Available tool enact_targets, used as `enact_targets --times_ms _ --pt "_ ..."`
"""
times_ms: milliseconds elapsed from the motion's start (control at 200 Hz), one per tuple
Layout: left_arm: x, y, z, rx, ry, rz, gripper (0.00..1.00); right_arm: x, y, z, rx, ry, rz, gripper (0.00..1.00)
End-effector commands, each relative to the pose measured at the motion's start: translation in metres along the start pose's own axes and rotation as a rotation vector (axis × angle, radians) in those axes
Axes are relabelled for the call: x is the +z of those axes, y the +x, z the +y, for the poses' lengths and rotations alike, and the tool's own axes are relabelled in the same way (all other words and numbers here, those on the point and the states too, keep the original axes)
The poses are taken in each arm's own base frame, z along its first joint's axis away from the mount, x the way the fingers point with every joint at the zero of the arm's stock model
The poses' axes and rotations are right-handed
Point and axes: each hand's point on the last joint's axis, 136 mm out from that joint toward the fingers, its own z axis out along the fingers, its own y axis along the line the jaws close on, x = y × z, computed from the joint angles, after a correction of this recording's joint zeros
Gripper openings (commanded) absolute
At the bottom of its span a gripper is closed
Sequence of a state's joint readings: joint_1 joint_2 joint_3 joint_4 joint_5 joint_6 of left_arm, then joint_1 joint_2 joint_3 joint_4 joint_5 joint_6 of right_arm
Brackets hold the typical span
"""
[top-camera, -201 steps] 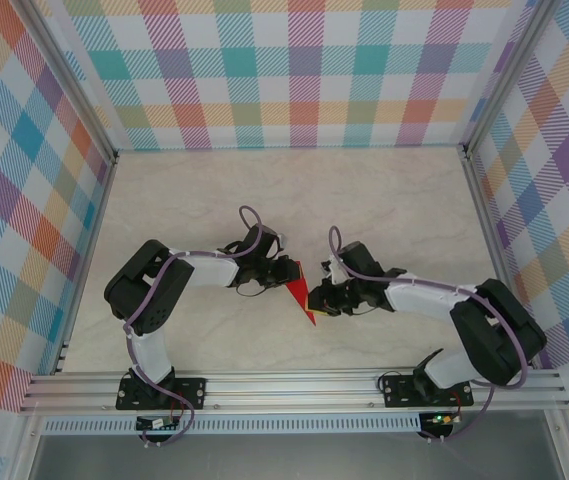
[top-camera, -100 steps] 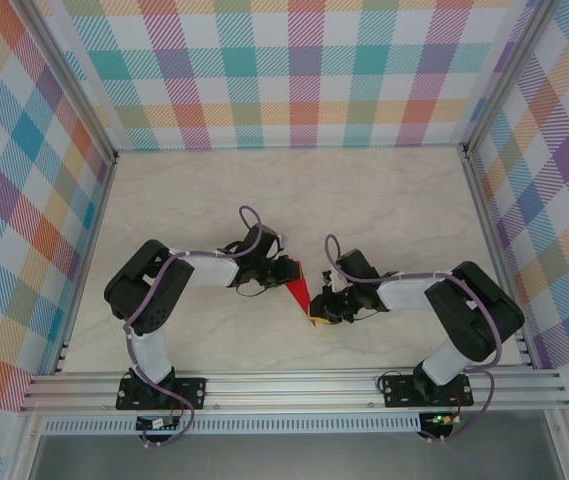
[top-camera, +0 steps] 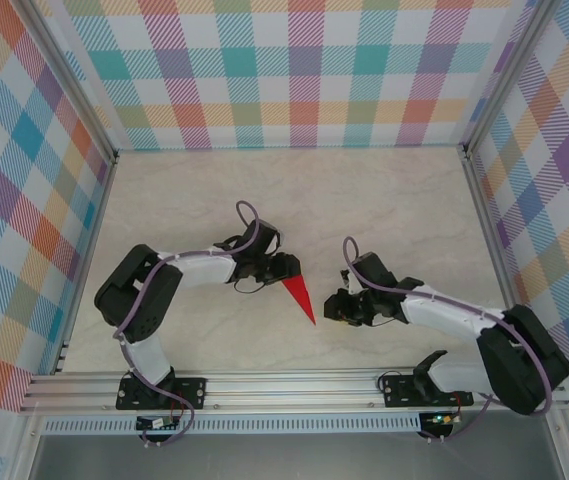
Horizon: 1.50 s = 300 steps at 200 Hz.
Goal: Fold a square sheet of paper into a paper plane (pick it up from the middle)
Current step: Move a paper plane to the center of the table.
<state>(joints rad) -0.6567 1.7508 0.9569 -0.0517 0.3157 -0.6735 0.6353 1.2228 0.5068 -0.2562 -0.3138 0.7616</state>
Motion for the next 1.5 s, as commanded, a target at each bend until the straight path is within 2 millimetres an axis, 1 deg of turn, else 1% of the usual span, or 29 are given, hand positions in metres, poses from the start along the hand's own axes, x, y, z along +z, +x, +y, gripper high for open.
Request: enact_targets --times_ms 0,25,95,120,170,265,365,505,705,1155,1355,1495 --pt "-0.043 -0.019 -0.023 0.044 -0.098 -0.106 0.56 -0.017 -0.013 -0.017 0.023 0.124 -0.109 0.36" --pt "-0.049 -0.016 -0.020 0.042 -0.146 -0.102 0.57 -0.019 -0.015 -0.017 0.020 0.124 -0.120 0.38" --pt "-0.063 -0.014 -0.017 0.042 -0.247 -0.129 0.60 -0.022 -0.019 -0.016 0.017 0.123 -0.146 0.40" --pt "-0.066 -0.015 -0.017 0.034 -0.273 -0.145 0.62 -0.023 -0.021 -0.016 0.019 0.126 -0.153 0.41" --pt "-0.070 -0.008 -0.014 0.026 -0.331 -0.144 0.62 -0.023 -0.023 -0.018 0.023 0.136 -0.165 0.42" --pt "-0.071 0.006 -0.009 0.014 -0.429 -0.143 0.62 -0.024 -0.026 -0.022 0.034 0.144 -0.178 0.43" --pt "-0.066 0.016 -0.007 0.002 -0.492 -0.141 0.63 -0.025 -0.029 -0.024 0.046 0.137 -0.195 0.46" --pt "-0.053 0.021 -0.012 -0.009 -0.503 -0.133 0.64 -0.026 -0.031 -0.027 0.047 0.121 -0.209 0.48" --pt "-0.036 0.021 -0.011 -0.017 -0.526 -0.111 0.64 -0.026 -0.031 -0.030 0.051 0.115 -0.203 0.49" --pt "-0.031 0.019 -0.008 -0.016 -0.559 -0.112 0.70 -0.024 -0.029 -0.032 0.062 0.084 -0.193 0.52" --pt "-0.023 0.016 -0.008 -0.050 -0.550 -0.097 0.70 -0.027 -0.028 -0.025 0.047 0.056 -0.183 0.53" --pt "-0.019 0.014 -0.004 -0.079 -0.545 -0.093 0.70 -0.027 -0.027 -0.022 0.038 0.042 -0.171 0.54"
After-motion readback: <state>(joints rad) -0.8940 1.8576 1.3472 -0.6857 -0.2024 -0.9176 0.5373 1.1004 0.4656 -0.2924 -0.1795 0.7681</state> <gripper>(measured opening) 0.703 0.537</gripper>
